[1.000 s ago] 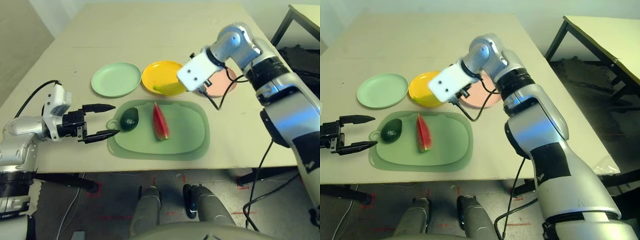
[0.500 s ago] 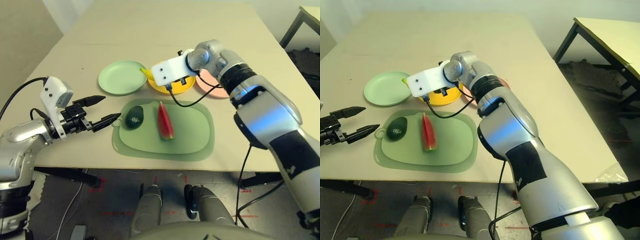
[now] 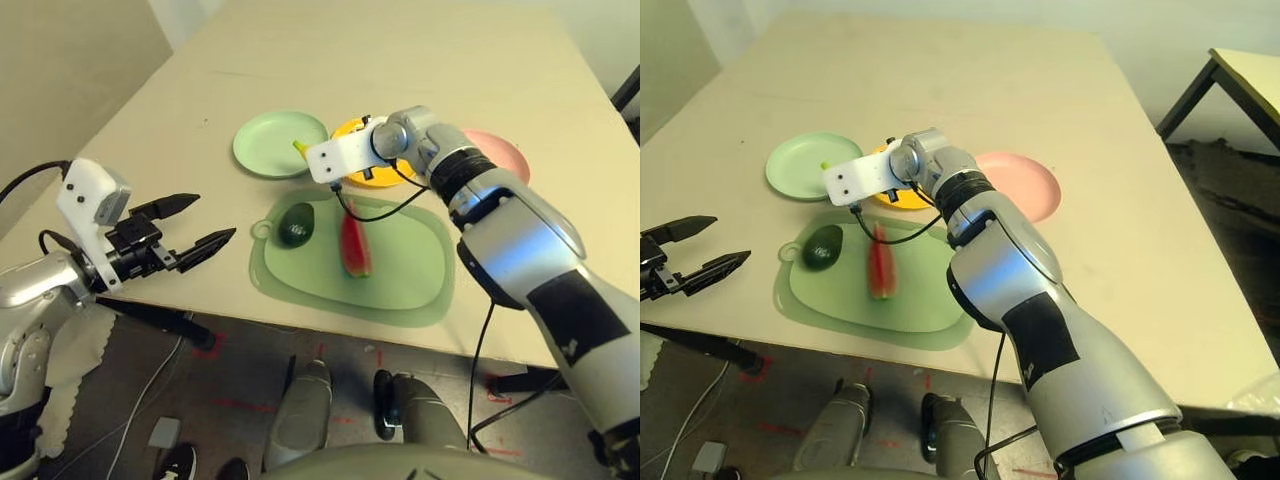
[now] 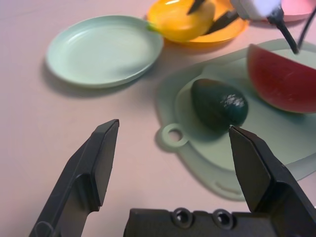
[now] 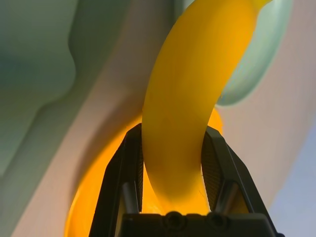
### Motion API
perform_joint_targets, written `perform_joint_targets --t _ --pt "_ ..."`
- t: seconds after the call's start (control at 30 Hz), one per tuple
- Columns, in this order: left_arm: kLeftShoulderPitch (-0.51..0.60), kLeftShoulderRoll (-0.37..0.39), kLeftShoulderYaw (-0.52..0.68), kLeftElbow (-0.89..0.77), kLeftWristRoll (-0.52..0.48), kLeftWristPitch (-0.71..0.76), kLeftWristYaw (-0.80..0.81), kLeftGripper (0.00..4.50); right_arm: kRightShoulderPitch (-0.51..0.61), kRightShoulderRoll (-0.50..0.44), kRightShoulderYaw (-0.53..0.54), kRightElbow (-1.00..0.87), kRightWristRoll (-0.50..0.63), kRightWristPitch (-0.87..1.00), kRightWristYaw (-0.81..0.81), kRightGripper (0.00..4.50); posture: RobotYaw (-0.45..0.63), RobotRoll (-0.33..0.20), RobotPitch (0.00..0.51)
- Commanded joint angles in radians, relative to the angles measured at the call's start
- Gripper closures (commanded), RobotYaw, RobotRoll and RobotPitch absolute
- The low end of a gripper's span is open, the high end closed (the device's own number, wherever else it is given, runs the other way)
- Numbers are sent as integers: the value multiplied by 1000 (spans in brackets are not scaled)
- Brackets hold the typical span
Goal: Place the fruits into color-matched plates.
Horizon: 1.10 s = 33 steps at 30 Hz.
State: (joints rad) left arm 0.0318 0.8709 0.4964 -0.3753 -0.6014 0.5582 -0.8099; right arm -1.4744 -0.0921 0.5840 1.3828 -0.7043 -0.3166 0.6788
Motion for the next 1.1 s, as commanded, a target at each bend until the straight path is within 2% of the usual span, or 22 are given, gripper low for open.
perform_joint_targets --t 0.03,0.53,0.77,1.1 --pt "-24 9 7 -15 -8 9 13 0 4 -10 -5 4 -3 14 -10 2856 312 0 207" --pt "-215 21 -139 152 68 -62 -40 0 8 -106 -29 2 7 46 6 2856 168 0 200" --pt "-325 -1 -231 230 116 -101 -50 0 37 -140 -27 4 1 72 -9 2856 142 0 200" --pt "-346 -13 -251 228 120 -95 -50 0 57 -136 -28 3 2 79 -31 2856 145 0 216"
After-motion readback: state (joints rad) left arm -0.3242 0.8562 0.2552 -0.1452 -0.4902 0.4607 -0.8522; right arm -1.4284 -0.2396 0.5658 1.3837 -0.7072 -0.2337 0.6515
